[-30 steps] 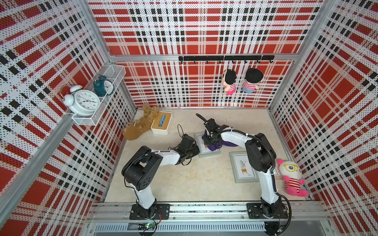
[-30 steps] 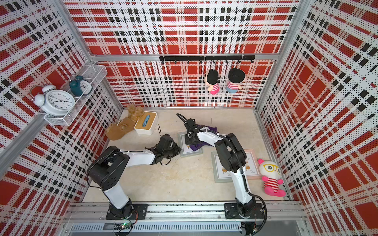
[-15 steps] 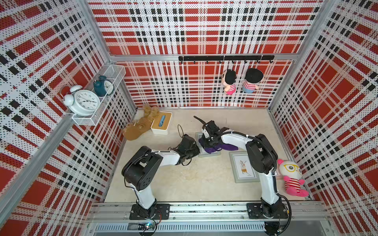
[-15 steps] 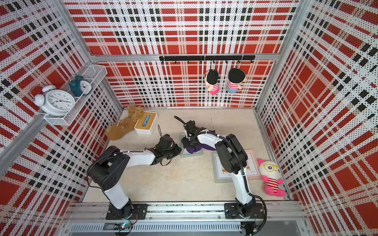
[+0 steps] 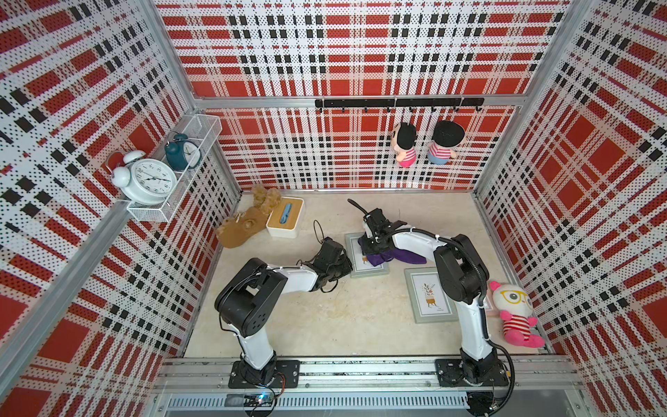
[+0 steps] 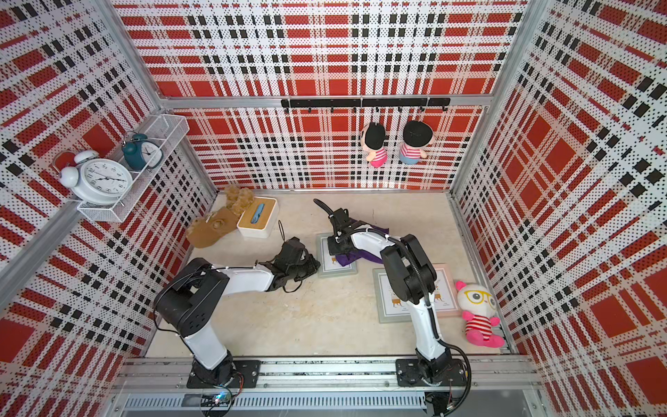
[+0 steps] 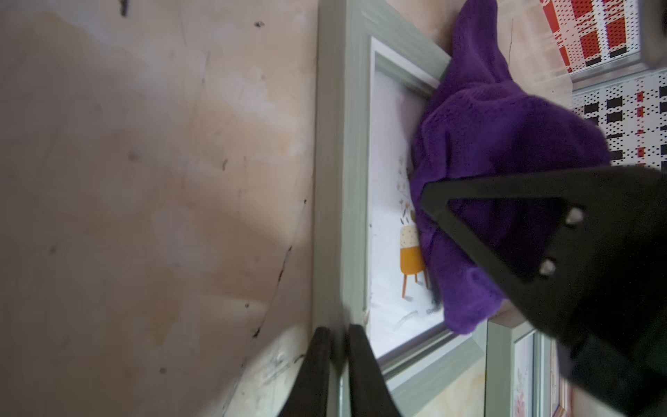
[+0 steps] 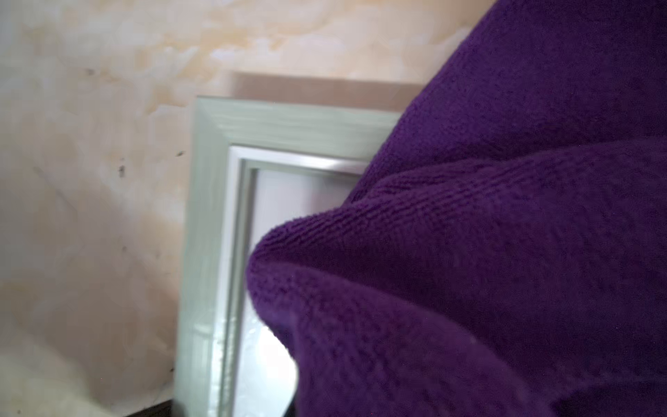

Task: Wipe the picture frame with a cloth
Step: Wipe the dirt from the picture frame.

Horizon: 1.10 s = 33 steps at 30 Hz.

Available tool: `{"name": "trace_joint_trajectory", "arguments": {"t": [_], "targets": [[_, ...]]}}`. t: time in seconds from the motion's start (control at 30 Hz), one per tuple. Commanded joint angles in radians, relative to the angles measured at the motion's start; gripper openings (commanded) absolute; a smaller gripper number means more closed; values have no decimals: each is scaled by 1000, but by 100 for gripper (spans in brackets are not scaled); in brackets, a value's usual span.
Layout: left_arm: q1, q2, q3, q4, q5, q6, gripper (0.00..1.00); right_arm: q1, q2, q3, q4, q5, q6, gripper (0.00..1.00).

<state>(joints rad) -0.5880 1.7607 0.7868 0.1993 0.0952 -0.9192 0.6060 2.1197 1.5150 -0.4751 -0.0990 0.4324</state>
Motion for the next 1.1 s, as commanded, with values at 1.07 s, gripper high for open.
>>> {"name": "trace_joint_trajectory", "arguments": {"t": [1.07], "targets": [[24, 36, -86, -114, 3, 1, 15, -10, -43, -51, -157, 192, 37, 0]]}}
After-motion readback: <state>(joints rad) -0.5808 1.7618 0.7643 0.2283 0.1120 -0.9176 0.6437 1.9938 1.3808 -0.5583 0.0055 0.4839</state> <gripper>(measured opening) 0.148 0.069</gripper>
